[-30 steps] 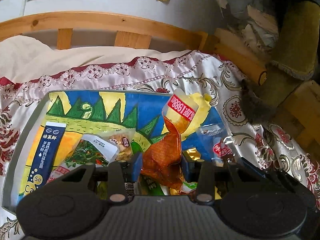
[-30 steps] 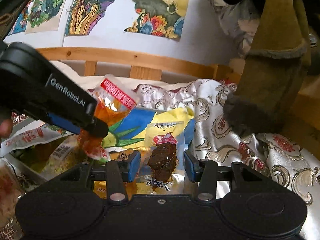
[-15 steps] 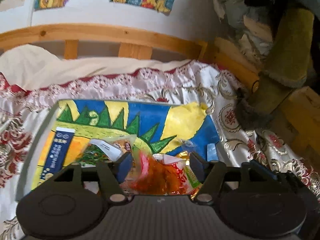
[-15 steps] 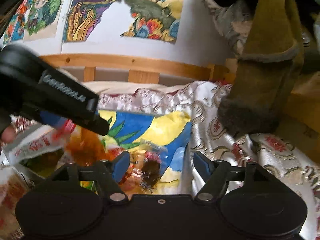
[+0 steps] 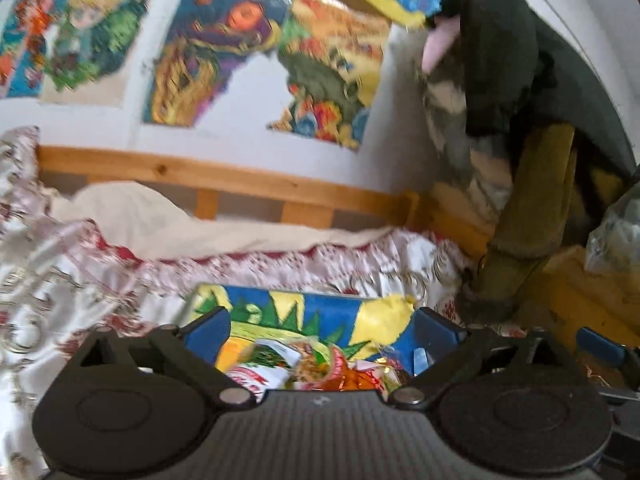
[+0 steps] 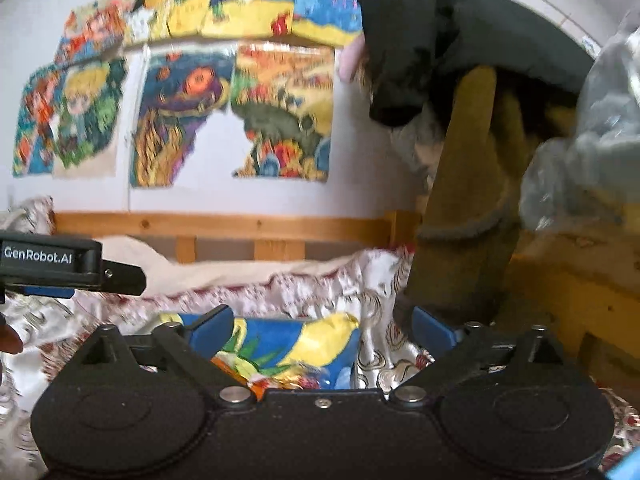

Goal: Organize snacks

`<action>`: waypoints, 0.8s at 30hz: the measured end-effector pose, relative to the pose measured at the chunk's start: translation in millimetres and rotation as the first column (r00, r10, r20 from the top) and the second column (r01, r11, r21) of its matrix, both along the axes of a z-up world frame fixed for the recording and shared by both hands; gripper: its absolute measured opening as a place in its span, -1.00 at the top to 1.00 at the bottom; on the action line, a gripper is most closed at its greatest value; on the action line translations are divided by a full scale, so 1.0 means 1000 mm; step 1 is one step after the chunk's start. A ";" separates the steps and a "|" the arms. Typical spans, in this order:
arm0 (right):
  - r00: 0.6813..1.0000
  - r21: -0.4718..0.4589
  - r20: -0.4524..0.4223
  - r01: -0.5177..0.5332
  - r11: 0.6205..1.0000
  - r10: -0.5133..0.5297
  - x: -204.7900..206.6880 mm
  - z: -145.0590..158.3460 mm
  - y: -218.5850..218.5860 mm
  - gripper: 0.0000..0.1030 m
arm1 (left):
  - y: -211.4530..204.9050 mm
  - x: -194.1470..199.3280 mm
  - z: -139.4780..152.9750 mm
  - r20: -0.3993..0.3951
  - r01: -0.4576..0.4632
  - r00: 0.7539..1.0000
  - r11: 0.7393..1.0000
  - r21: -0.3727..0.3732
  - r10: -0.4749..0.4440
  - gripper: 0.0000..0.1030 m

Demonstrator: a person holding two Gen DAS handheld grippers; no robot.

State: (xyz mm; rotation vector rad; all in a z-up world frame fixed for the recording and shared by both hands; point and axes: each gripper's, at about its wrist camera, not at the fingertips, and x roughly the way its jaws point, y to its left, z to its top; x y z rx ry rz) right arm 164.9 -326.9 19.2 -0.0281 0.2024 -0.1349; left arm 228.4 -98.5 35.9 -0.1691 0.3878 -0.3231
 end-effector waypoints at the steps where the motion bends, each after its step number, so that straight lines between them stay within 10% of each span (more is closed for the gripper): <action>1: 1.000 0.000 0.011 0.001 1.000 -0.001 -0.010 0.005 0.002 -0.89 | 0.005 -0.009 0.003 0.015 -0.012 1.000 1.000 0.003 0.012 -0.99; 24: 0.998 0.026 0.002 -0.068 0.997 0.068 -0.182 0.005 0.052 -0.99 | 0.062 -0.181 -0.011 0.040 -0.084 0.996 0.986 0.146 0.079 -0.99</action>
